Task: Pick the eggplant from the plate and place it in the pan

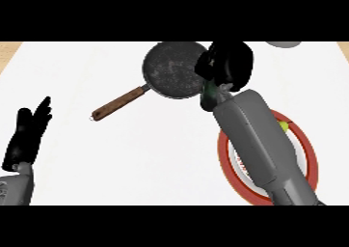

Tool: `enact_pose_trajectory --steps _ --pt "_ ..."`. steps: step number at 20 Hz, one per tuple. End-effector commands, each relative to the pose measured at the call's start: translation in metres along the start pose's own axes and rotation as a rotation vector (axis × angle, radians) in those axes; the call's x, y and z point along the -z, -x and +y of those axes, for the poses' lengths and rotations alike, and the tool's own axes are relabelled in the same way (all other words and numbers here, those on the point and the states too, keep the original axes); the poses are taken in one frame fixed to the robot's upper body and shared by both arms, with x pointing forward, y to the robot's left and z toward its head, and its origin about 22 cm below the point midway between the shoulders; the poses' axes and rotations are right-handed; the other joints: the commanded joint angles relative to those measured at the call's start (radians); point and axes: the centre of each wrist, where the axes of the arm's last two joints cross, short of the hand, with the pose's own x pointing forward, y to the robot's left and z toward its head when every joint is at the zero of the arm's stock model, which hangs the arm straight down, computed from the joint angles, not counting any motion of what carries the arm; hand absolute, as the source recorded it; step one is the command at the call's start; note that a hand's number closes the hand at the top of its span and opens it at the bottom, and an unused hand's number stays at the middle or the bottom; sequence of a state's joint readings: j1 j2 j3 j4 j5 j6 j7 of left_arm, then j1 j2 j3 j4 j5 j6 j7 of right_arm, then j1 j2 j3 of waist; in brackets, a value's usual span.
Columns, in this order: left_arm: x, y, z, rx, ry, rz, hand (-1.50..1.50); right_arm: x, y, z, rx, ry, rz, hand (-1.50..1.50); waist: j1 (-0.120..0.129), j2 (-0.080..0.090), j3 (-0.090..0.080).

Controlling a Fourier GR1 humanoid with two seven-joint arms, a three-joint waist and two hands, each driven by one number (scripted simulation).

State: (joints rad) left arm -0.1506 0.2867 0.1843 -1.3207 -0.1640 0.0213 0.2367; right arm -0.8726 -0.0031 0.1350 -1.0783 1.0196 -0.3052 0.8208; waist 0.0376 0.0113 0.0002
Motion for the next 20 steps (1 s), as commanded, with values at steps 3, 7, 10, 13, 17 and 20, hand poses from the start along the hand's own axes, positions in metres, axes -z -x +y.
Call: enact_pose_trajectory --steps 3,7,10,13,17,20 --pt "0.004 -0.019 -0.001 0.013 0.011 -0.015 0.0 0.033 0.009 0.033 0.016 -0.033 0.064 1.5 0.026 0.01 0.001" --pt "0.002 -0.01 -0.002 0.021 0.031 -0.017 0.0 0.035 0.034 0.055 0.032 -0.034 0.071 1.5 0.038 0.015 0.001" --pt "0.003 -0.017 -0.013 0.015 0.046 -0.042 0.0 0.045 0.018 0.049 0.059 -0.078 0.067 1.5 0.051 0.022 0.001" --pt "0.014 -0.029 -0.004 0.022 0.04 -0.066 0.0 0.045 0.029 0.056 0.101 -0.086 0.095 1.5 0.062 0.031 0.001" --pt "0.012 -0.029 -0.01 0.013 0.056 -0.08 0.0 0.047 0.042 0.058 0.226 -0.118 0.15 -1.5 0.094 0.042 0.003" --pt "0.013 -0.036 -0.03 0.019 0.086 -0.09 0.0 0.048 0.042 0.059 0.264 -0.142 0.154 -1.5 0.107 0.05 0.003"
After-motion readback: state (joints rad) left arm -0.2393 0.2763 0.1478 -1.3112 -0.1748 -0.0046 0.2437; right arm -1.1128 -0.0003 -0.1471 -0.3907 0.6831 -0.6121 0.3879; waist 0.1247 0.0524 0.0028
